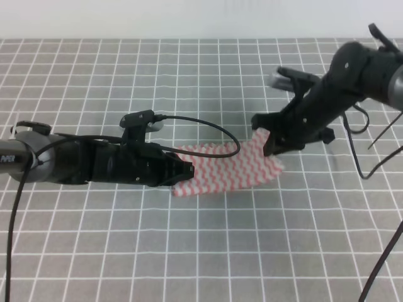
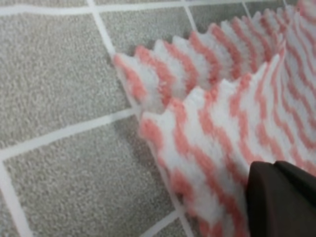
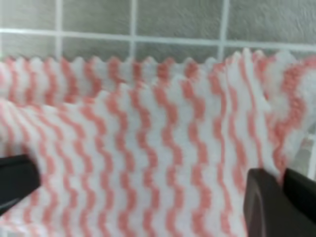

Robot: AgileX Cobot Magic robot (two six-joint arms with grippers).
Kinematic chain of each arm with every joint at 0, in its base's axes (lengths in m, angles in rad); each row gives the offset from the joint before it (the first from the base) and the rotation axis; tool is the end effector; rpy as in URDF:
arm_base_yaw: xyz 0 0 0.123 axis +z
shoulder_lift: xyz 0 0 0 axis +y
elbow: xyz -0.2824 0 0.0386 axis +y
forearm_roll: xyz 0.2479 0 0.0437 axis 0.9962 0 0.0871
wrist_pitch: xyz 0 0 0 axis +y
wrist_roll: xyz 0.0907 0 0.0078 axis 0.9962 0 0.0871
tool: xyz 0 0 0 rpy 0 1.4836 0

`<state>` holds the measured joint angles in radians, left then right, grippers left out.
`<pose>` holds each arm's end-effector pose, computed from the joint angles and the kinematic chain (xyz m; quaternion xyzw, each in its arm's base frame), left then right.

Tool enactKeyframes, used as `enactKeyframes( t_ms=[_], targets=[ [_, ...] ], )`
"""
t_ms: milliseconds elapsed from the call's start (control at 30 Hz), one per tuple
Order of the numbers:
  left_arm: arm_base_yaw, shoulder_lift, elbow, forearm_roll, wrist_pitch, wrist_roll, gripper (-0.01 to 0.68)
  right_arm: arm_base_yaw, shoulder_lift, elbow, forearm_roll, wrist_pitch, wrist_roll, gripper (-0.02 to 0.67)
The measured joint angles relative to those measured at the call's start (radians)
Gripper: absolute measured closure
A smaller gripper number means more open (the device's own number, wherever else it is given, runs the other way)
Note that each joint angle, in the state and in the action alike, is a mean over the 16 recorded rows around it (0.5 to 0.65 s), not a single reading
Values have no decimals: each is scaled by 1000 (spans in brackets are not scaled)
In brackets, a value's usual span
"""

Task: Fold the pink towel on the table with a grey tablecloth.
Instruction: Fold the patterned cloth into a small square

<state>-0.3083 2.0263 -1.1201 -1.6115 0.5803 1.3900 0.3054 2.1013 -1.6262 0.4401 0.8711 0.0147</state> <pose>0.3656 -0.1689 0.1373 0.1433 0.8816 -0.3516 0.2803 0.4173 0.1627 0.1920 -0.0279 0.9702 0.2086 0.1198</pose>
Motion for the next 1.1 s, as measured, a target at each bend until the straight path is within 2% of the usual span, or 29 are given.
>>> enactKeyframes(
  t_ms=[467,1100],
  targets=[
    [11,-18,0,2,33,0,676,67,0,-60,108,17,-63,660],
    [101,-22,0,58,168,-63,676,101,0,-60,141,-19,-73,660]
  ],
)
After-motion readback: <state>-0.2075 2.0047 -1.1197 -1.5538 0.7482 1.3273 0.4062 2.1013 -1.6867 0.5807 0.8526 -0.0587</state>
